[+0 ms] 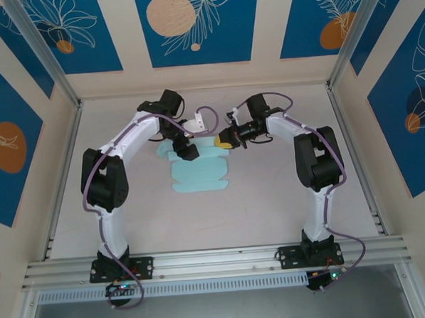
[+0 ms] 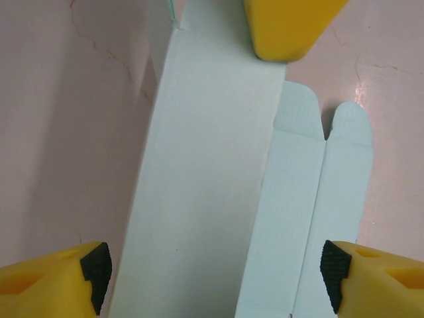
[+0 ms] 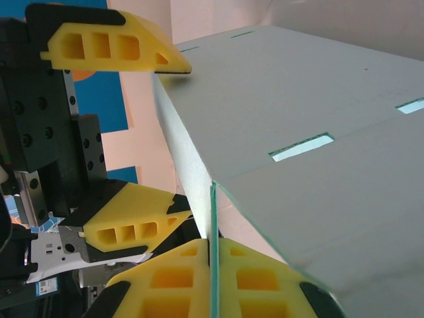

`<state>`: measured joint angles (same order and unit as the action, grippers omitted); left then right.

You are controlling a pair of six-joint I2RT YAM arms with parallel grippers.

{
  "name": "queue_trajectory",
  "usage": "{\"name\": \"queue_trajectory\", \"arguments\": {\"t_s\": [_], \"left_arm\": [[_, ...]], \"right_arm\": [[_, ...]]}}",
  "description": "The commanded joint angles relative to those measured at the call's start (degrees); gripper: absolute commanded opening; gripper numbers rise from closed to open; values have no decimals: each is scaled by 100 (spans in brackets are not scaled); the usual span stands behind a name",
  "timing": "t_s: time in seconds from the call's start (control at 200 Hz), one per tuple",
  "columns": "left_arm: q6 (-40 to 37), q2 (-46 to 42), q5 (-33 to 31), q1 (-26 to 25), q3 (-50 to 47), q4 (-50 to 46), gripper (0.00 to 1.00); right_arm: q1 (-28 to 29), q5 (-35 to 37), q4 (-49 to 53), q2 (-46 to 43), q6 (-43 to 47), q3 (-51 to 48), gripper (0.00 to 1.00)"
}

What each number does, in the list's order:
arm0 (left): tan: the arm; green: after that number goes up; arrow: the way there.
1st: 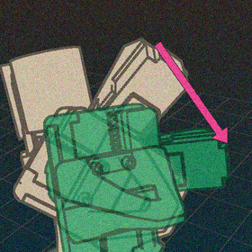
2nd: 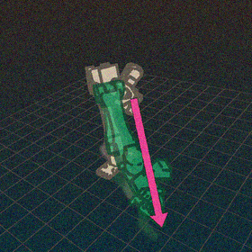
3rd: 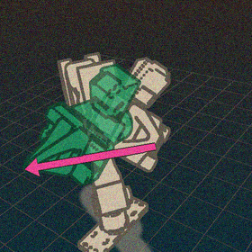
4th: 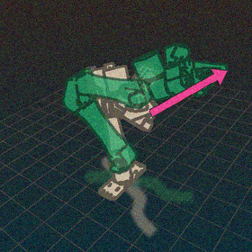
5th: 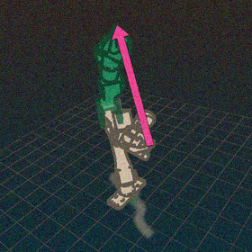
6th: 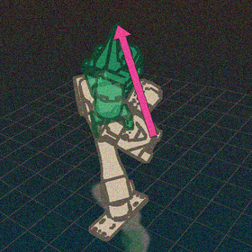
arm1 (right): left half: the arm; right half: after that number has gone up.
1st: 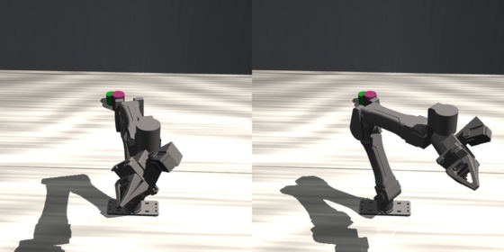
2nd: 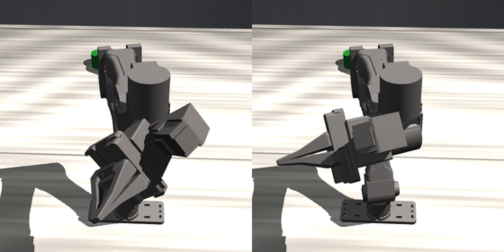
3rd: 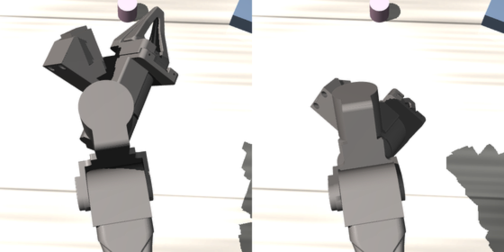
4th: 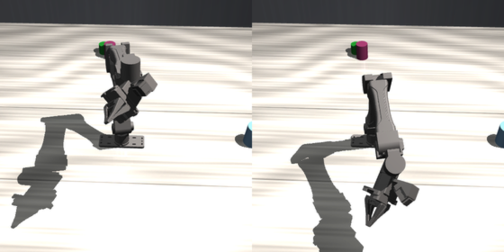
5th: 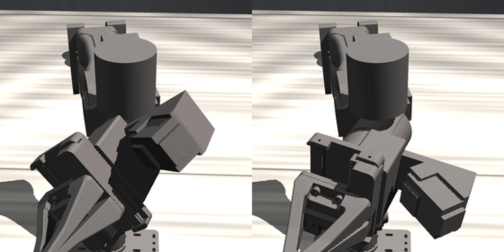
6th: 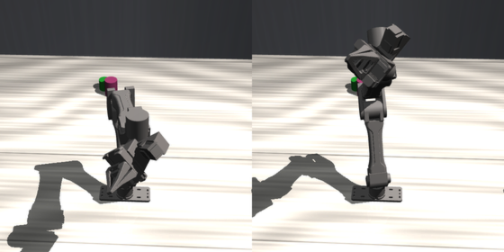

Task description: Fold the paper box

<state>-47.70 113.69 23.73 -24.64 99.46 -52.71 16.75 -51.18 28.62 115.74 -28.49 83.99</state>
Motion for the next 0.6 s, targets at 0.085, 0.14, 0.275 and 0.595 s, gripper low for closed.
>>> {"name": "queue_trajectory", "arguments": {"t_s": [0.085,0.14,0.275,0.595], "left_arm": [[-169,-302,-76,-125,-292,145,80],[-187,-400,-84,-178,-445,264,80],[-187,-456,-202,-227,-558,434,79],[77,-138,-774,-312,-483,930,69]], "right_arm": [[-42,46,233,-196,-35,-143,8],[-32,55,189,-215,-88,-158,9],[-1,64,161,-212,-105,-158,9],[4,72,232,-56,-7,-39,11]]}}
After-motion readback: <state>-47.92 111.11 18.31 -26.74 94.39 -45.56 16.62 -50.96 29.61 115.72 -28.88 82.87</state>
